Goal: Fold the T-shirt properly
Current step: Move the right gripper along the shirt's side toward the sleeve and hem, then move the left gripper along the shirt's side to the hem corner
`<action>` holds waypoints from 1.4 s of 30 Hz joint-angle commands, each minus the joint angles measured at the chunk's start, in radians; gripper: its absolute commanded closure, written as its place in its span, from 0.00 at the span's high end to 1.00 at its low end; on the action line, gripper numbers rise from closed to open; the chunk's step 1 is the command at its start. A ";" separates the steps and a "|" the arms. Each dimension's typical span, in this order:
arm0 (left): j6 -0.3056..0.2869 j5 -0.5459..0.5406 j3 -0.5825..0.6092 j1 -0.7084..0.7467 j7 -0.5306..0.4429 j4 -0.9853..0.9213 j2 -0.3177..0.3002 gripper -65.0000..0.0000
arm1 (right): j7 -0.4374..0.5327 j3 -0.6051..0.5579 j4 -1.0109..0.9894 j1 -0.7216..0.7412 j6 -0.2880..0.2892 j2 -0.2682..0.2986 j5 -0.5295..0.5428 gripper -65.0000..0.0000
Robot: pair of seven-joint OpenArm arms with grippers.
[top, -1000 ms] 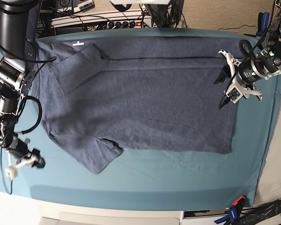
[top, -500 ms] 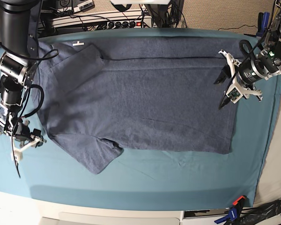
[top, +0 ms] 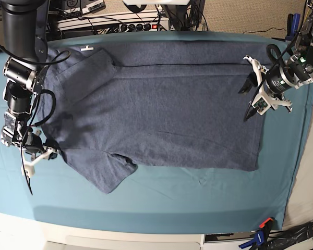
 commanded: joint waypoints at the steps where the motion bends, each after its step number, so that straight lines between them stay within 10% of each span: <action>1: 0.000 -0.006 -0.012 -0.007 -0.013 0.013 -0.017 0.41 | 0.039 0.003 0.013 0.036 0.009 0.018 0.027 0.33; 11: 0.000 0.000 -0.012 -0.007 -0.007 0.013 -0.017 0.41 | 0.058 0.003 0.015 0.036 0.041 0.018 0.166 0.34; 14: 0.000 0.000 -0.012 -0.007 -0.008 0.013 -0.017 0.41 | 0.009 0.003 0.015 0.036 0.058 0.011 0.183 0.51; 19: 0.000 0.000 -0.012 -0.007 -0.007 0.013 -0.017 0.41 | -0.047 0.003 0.015 0.036 0.056 0.006 0.250 0.53; 42: 0.000 0.000 -0.012 -0.007 -0.008 0.013 -0.017 0.41 | -0.010 0.003 0.015 -0.042 0.033 0.007 0.166 0.53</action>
